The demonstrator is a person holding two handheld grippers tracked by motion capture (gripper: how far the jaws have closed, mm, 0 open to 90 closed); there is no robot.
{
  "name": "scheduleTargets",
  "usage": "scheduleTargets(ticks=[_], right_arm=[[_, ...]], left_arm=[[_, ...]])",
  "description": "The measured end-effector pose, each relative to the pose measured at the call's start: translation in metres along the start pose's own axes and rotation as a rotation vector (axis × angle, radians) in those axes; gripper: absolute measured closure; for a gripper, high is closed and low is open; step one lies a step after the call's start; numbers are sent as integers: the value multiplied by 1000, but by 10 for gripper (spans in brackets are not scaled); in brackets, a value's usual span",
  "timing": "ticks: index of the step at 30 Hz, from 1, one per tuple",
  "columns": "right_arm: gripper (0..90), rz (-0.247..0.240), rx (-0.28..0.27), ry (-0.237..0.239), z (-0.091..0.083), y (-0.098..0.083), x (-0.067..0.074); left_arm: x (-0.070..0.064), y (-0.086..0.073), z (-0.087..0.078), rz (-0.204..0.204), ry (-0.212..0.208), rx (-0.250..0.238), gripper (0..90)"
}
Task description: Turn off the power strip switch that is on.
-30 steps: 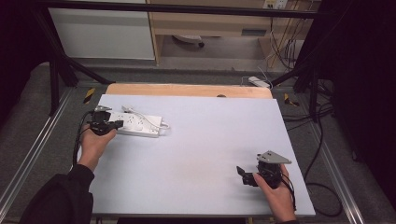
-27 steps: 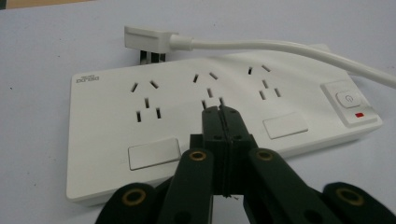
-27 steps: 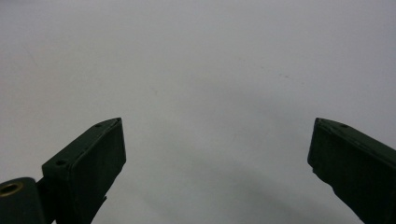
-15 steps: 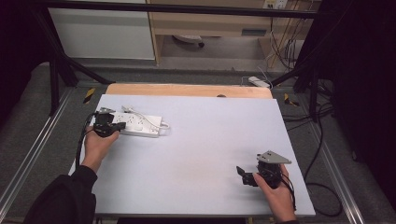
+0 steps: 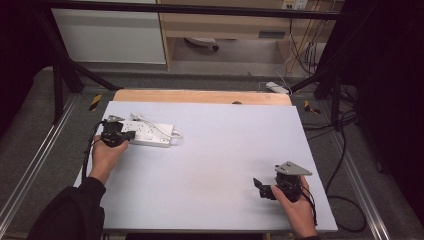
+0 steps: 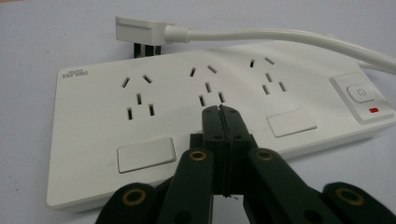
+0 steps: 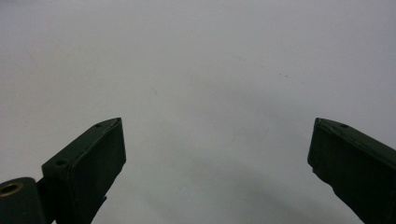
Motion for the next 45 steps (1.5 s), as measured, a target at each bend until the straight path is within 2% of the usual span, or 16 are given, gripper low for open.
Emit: scheduleTargets(ticks=[9, 34, 45], right_arm=[[46, -1, 1, 2, 0, 0, 0], [46, 0, 0, 0, 0, 0, -1], [46, -7, 3, -2, 0, -1, 0]], left_arm=[[1, -2, 1, -3, -17, -17, 900], [1, -3, 2, 7, -17, -31, 900], [3, -4, 3, -20, -26, -47, 900]])
Point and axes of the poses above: each handheld gripper's, and its own axes: z roughly forward along the jaws, y roughly out of its top, x roughly to its left, the point moved 1 cm from there along z, roughly forward along the jaws, and after that the axes turned 12 degrees about -y, right-handed, at the moved point
